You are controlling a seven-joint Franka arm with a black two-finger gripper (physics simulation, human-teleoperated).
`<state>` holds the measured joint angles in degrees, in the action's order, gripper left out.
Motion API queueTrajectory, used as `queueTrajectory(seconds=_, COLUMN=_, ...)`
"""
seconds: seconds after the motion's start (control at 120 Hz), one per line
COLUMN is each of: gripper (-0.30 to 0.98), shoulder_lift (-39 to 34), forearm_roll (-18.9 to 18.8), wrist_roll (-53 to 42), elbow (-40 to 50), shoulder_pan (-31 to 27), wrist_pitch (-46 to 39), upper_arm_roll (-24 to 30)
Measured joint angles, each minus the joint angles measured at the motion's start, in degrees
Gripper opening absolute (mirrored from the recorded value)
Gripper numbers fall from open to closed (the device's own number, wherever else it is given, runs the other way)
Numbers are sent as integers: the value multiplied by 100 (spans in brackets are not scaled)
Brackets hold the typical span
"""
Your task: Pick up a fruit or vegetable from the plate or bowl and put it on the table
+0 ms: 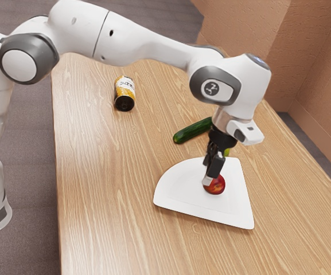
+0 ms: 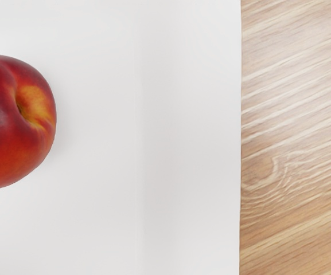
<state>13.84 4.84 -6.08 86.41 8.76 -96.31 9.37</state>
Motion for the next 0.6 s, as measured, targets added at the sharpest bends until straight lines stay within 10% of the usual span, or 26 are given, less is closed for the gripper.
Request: queueTrajectory(seconds=0.6, gripper=69, shoulder_lift=676, forearm_roll=-7, wrist_roll=-152, elbow=-269, shoulder_pan=-327, wrist_pitch=-625, upper_arm_roll=-36)
